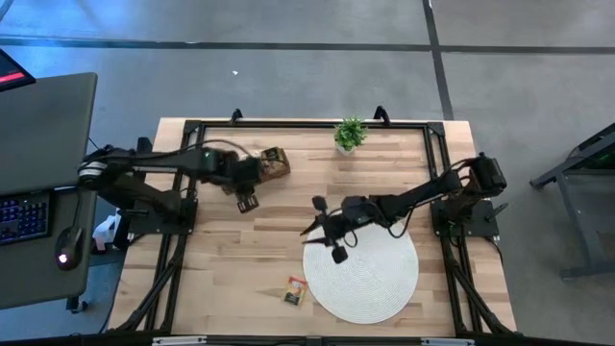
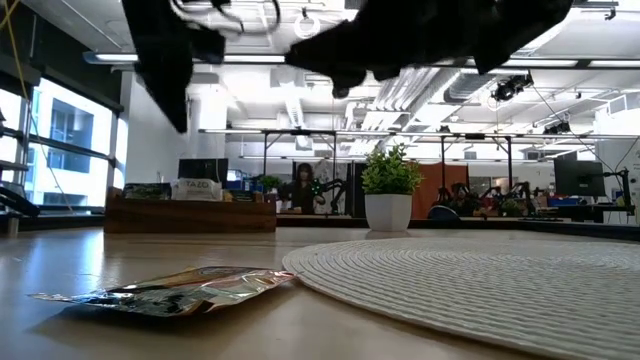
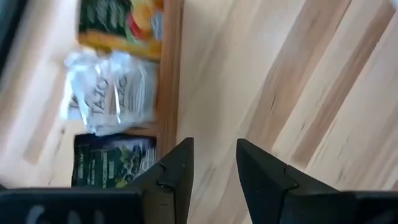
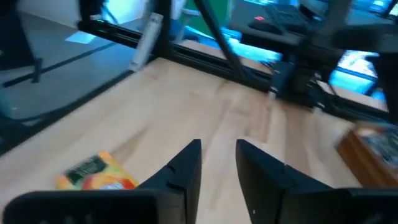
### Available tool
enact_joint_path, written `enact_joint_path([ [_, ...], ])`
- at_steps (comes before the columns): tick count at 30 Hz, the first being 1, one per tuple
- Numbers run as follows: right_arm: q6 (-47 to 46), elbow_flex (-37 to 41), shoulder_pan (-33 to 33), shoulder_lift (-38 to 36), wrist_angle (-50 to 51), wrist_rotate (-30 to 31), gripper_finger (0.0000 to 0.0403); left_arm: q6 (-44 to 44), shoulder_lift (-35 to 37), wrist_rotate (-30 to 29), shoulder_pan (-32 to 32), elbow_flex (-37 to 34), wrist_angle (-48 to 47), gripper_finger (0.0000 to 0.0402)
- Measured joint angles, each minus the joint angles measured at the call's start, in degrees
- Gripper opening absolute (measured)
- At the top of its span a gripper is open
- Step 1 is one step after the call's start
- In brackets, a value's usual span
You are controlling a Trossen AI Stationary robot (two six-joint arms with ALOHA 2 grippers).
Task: Pick & Place Tea
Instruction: Put the orange tea bag into the right section of the wooden organizer
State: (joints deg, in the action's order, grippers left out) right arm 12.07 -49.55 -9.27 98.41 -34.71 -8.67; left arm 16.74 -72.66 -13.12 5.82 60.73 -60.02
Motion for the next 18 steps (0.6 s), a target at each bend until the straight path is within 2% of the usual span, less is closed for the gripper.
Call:
enact_joint_path([
  [7,-0.84,-7.26,-4.01,5.76,1.31,-2.79,0.0135,15.1,2.27,-12.14,-11.76,-0.26,2.29,0.0117],
  [12,-2.86,-15.75,-6.34,12.65,12.21,-10.77,0.0148,22.24,0.99,-15.86,-19.12,-0.15,2.85,0.0117],
  [18,-0.01,-25.41,-8.32,22.75,22.84,-11.41,0.015,28.55,0.07,-21.03,-24.72,-0.09,4.1,0.0117],
])
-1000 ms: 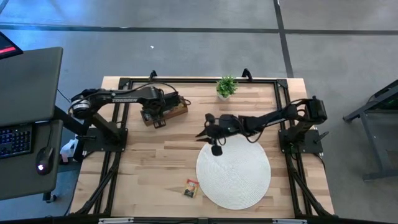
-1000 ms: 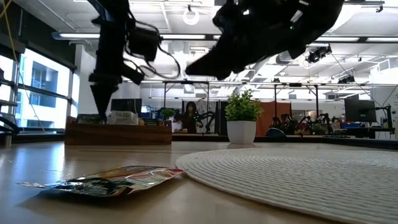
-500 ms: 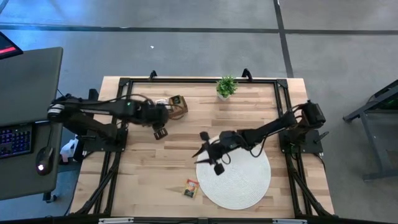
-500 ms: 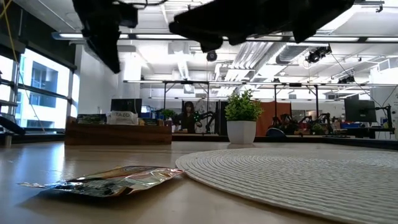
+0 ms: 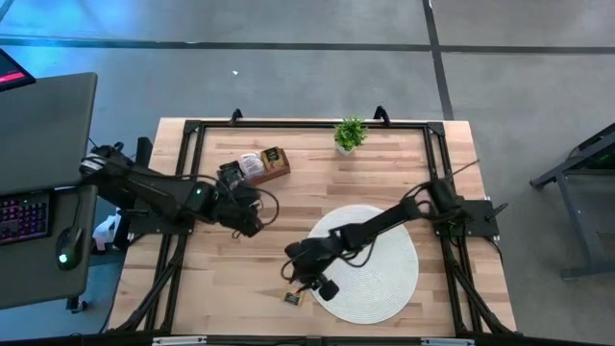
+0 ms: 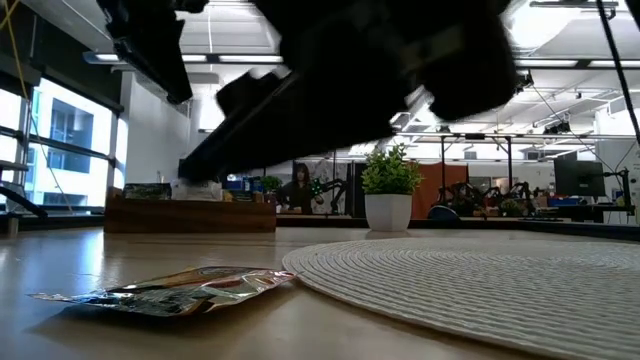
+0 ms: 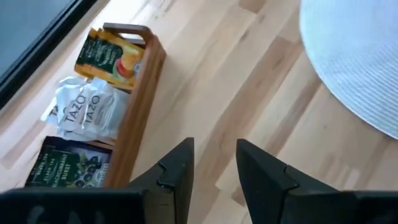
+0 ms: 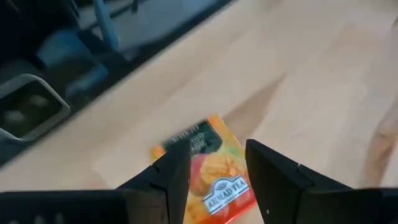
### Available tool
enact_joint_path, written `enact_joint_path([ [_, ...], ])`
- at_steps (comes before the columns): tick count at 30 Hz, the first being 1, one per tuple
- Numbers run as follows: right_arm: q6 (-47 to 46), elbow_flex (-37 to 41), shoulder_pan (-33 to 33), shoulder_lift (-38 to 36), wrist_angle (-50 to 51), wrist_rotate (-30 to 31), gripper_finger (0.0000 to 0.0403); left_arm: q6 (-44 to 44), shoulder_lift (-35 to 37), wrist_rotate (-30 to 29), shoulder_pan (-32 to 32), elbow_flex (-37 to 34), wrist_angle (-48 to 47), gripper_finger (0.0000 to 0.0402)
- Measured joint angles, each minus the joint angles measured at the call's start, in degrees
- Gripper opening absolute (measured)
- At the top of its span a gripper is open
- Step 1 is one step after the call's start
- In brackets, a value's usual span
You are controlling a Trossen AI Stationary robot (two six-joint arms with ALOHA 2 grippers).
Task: Pick & Place Tea
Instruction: Put the orange tea bag into the right section of the wooden organizer
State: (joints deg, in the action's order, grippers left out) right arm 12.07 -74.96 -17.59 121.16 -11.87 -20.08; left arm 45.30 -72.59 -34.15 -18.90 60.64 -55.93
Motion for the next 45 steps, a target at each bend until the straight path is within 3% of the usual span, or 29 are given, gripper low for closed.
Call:
enact_joint_path([
  [12,4.99,-15.22,0.76,13.42,16.34,0.93,0.0146,2.72,-0.05,-0.61,-5.91,0.02,-0.41,0.0117],
  [16,7.32,-15.5,0.97,14.45,18.7,3.46,0.0111,3.28,-0.05,-0.67,-6.92,0.0,-1.1,0.0117],
  [22,7.17,-15.17,2.53,13.19,20.48,1.95,0.0015,6.12,-0.05,-1.0,-7.03,0.0,-1.26,0.0117],
  [26,5.79,-14.77,3.5,10.0,20.54,5.37,0.003,7.65,-0.05,-0.99,-7.03,0.0,-1.32,0.0117],
  [30,5.74,-14.55,4.84,5.02,22.32,19.27,0.0041,9.23,-0.05,-1.02,-7.03,0.0,-1.42,0.0117],
  [35,5.25,-14.85,7.12,-1.55,24.95,53.3,0.0011,9.23,-0.05,-4.93,-7.03,0.0,-1.23,0.0117],
  [38,-0.78,-14.66,10.27,-2.95,23.3,65.78,0.0009,9.16,-0.05,-7.35,-6.99,0.0,-1.63,0.0117],
  [41,-14.61,-14.86,14.81,-3.49,18.72,66.6,0.0024,9.07,-0.05,-8.73,-6.99,0.0,-3.22,0.0117],
  [45,-20.6,-12.44,21.19,-0.97,5.31,56.53,0.0024,9.03,-0.05,-9.18,-7.0,0.0,-4.69,0.0117],
])
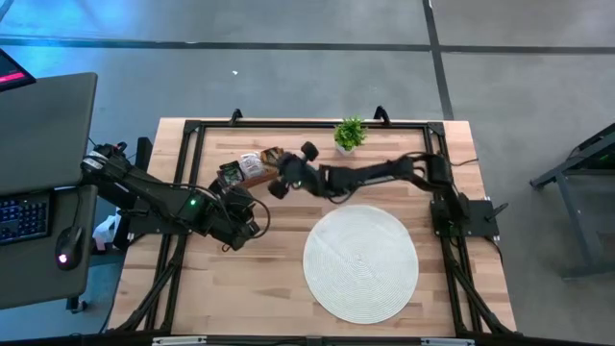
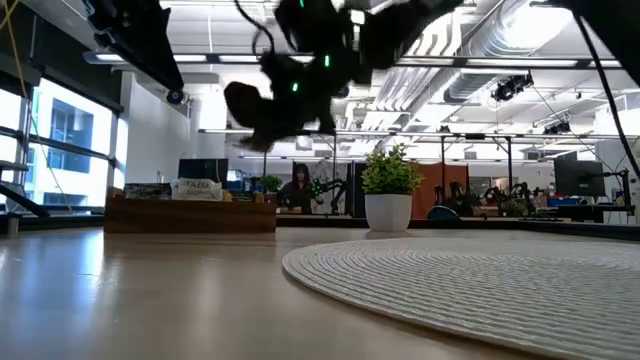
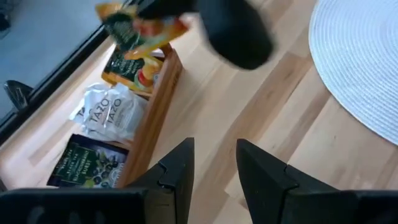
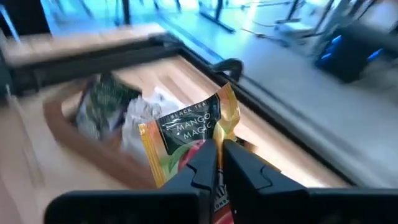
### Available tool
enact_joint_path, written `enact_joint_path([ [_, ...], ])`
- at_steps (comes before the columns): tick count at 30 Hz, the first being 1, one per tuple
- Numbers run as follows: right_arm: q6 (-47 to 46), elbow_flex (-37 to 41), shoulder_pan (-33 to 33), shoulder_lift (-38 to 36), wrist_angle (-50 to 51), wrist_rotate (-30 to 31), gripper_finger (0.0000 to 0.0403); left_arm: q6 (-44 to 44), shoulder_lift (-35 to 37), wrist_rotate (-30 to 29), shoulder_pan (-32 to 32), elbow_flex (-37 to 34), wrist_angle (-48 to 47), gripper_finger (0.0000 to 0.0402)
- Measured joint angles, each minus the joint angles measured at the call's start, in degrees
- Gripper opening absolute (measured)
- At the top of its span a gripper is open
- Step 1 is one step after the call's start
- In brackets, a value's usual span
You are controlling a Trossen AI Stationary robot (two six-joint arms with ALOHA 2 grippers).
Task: Pick & Place Tea
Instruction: Put the orange tea bag into the right section of the wooden organizer, then return to Home Position
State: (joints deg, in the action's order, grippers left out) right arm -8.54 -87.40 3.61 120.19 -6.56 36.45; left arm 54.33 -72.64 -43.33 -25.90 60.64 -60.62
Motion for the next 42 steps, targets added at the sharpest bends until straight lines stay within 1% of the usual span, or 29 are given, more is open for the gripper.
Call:
enact_joint_path([
  [3,-7.14,3.15,3.84,2.54,-13.57,-8.01,0.0008,-0.02,0.0,-0.86,0.01,0.0,0.06,0.0117],
  [4,-9.09,3.87,4.73,3.33,-17.18,-9.62,0.0006,-0.02,0.0,-1.01,0.0,0.0,-0.11,0.0117],
  [5,-9.71,4.34,5.47,4.21,-20.26,-10.16,0.0007,-0.02,0.02,-1.11,-0.01,0.0,-0.17,0.0117],
  [7,-9.75,4.86,6.35,6.0,-22.83,-8.39,0.0011,-0.02,0.0,-1.18,-0.01,0.0,-1.11,0.0117],
  [9,-12.12,5.03,6.73,7.52,-22.03,-6.37,0.0012,-0.02,0.02,-1.52,0.01,0.0,-1.36,0.0117],
  [13,-17.28,4.93,7.19,8.35,-22.62,-8.17,0.0005,-0.02,0.02,-2.27,0.0,0.0,-1.49,0.0117],
  [16,-18.75,4.86,7.52,8.47,-22.76,-6.74,0.0007,-0.02,0.02,-2.31,-0.01,0.0,-1.48,0.0117],
  [17,-19.68,4.86,7.73,8.51,-22.88,-7.09,0.0011,-0.01,0.01,-2.36,-0.01,0.0,-1.47,0.0117],
  [21,-21.07,4.83,9.13,8.51,-24.12,-14.42,0.0028,-0.01,0.02,-2.37,-0.01,0.0,-1.47,0.0117],
  [23,-21.73,4.83,9.96,8.51,-23.74,-16.1,0.0033,0.0,0.02,-2.37,0.01,0.0,-1.47,0.0117],
  [25,-24.48,4.83,10.75,8.51,-23.29,-17.36,0.0034,-0.02,0.02,-2.35,0.0,0.0,-1.47,0.0117],
  [27,-26.62,4.83,11.49,8.51,-23.31,-20.08,0.0035,-0.01,0.02,-2.3,0.0,0.0,-1.46,0.0117],
  [30,-27.08,4.83,12.25,8.51,-23.06,-23.4,0.0039,0.0,0.02,-2.34,0.01,0.0,-1.46,0.0117],
  [33,-27.08,4.83,12.27,8.51,-22.84,-23.98,0.0049,0.0,0.02,-2.34,-0.01,0.0,-1.47,0.0117],
  [42,-25.19,4.81,11.73,8.51,-22.87,-22.98,0.01,-0.02,0.02,-2.35,0.0,0.0,-1.46,0.0117],
])
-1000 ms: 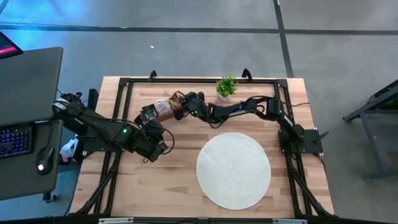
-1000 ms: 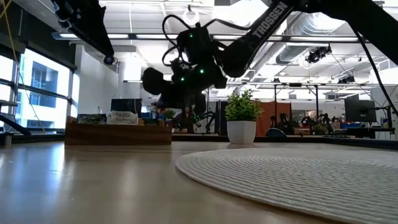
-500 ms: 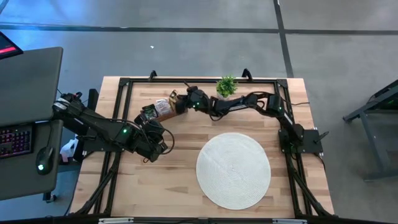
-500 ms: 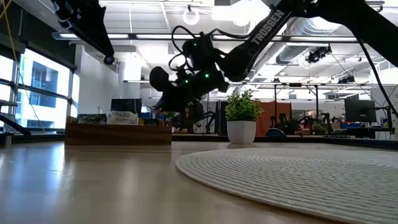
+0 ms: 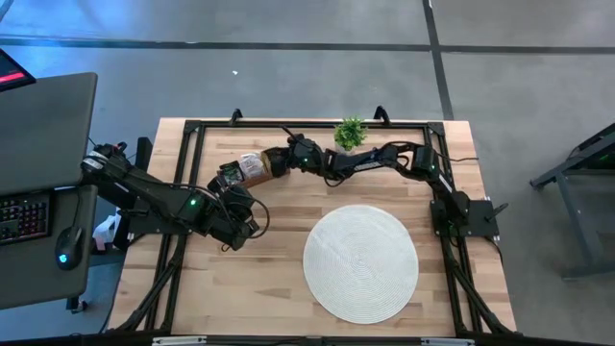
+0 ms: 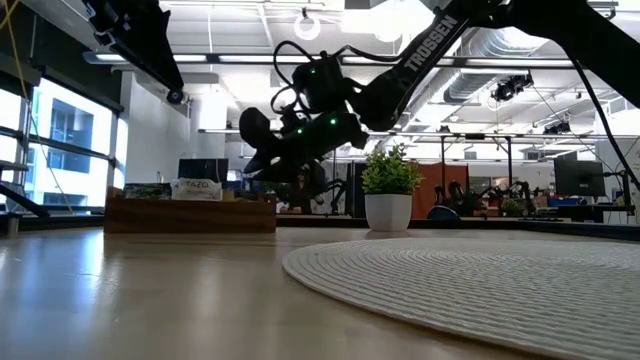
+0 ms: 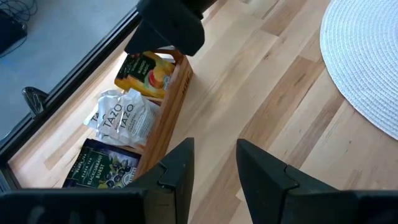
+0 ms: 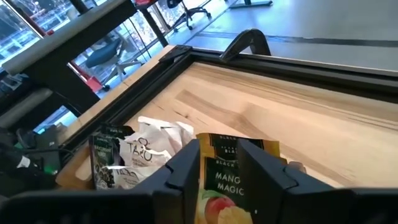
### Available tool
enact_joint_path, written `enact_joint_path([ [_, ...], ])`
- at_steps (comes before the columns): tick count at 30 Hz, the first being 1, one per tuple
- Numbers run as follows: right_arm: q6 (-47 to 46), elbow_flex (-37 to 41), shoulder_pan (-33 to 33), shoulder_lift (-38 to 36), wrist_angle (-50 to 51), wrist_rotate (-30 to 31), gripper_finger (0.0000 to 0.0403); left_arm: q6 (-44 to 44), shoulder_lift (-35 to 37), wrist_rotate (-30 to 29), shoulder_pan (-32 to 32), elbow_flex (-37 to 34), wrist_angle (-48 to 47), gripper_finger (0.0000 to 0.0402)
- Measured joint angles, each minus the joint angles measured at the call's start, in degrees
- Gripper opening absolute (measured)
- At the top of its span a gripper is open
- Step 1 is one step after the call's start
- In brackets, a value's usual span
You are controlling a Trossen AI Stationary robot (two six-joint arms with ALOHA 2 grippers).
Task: Pick & Place Tea
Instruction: Return to Home Position
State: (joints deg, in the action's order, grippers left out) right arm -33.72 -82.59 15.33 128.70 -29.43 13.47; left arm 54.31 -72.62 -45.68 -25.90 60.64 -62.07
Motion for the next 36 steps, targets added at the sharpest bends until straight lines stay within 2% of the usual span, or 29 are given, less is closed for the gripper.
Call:
enact_joint_path([
  [6,3.11,0.0,0.02,0.0,-0.69,-1.56,0.0112,0.02,0.0,0.05,0.0,0.0,-0.01,0.0117],
  [11,10.46,-0.13,-0.11,-1.71,-4.17,-11.04,0.0104,0.03,0.0,0.04,0.01,0.0,-0.69,0.0117],
  [15,16.71,-0.13,-0.81,-8.29,2.55,-17.49,0.009,0.9,0.21,-0.2,-0.21,-0.02,-1.03,0.0117],
  [18,21.82,-0.13,-1.87,-15.36,12.2,-19.04,0.0075,1.51,2.28,-3.73,-2.33,-0.02,-1.76,0.0117],
  [21,30.29,-0.07,-3.63,-24.07,22.04,-16.37,0.0053,1.66,5.04,-8.88,-4.13,-0.02,-2.5,0.0117],
  [25,38.46,-0.13,-7.54,-36.73,36.02,-6.4,0.0025,2.12,11.63,-9.53,-5.66,0.0,-2.86,0.0117],
  [29,42.18,0.35,-12.28,-46.69,49.21,0.06,0.0007,1.22,20.31,-9.04,-7.76,-0.02,-5.45,0.0117],
  [33,39.65,8.48,-16.39,-55.86,51.41,2.51,0.0003,-3.78,28.83,-4.92,-9.24,-2.26,-3.69,0.0117],
  [36,36.19,19.27,-18.32,-63.21,48.53,0.27,0.0008,-11.03,33.61,1.76,-9.45,-8.68,6.22,0.0117],
])
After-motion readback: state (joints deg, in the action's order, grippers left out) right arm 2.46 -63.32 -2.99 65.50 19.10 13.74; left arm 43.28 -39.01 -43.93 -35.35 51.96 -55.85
